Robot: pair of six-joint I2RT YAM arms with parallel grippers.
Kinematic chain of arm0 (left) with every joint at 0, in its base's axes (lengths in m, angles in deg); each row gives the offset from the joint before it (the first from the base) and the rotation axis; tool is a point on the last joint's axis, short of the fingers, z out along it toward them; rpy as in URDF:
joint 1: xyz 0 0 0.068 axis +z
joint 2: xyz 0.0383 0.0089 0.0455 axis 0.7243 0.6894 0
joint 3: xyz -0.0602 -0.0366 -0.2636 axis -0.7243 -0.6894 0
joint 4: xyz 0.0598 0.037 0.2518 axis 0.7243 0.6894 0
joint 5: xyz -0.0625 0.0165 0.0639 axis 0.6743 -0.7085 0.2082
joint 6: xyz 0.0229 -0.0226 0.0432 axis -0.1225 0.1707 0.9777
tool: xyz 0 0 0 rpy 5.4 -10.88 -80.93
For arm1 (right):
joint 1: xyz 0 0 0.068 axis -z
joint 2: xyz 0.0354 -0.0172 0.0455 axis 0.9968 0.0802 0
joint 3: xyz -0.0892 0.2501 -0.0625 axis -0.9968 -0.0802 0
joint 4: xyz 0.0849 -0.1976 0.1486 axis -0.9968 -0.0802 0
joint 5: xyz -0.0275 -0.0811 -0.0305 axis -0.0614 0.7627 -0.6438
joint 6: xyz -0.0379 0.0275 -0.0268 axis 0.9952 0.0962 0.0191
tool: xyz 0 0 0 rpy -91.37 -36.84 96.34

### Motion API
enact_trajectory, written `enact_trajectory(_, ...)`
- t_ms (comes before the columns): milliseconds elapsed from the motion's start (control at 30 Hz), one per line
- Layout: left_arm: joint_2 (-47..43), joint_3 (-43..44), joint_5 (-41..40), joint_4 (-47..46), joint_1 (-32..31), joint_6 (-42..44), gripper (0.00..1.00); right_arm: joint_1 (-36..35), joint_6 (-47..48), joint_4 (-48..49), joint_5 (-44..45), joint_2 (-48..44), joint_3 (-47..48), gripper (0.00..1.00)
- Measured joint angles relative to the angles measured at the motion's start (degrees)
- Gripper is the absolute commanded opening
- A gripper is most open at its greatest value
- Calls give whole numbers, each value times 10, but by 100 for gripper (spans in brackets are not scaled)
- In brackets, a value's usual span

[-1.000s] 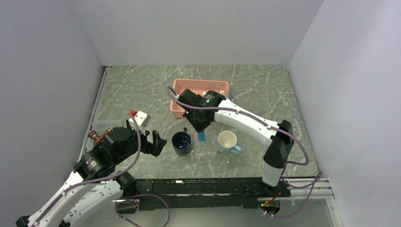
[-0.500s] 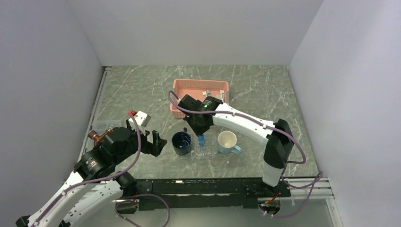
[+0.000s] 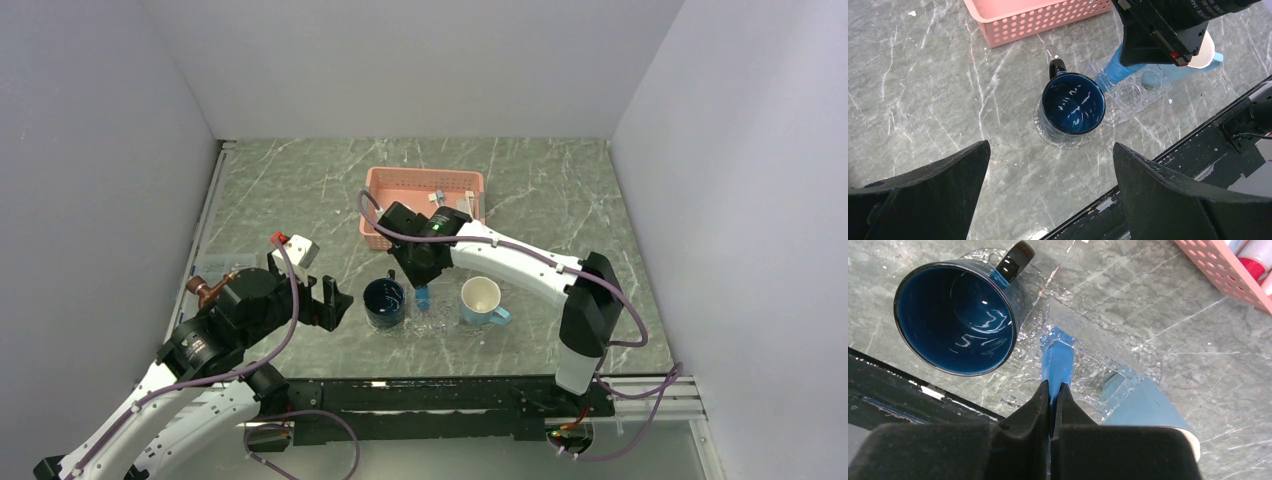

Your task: Prepare toiletry sets of a toothbrush and toothpaste on the tray

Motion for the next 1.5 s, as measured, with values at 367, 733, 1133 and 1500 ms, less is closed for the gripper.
enact_trajectory(367,0,0,0,0,0,0,99,0,-13,15,-3,-20,-30,13)
enact_trajectory(733,4,0,0,0,0,0,99,0,-23,22,-3,-44,-33,49)
enact_trajectory(1133,4,0,0,0,0,0,99,31,-16,3,9,-46,76,50)
enact_trajectory(1500,9,0,-5,0,0,1,99,132,15,-11,37,0,150,47)
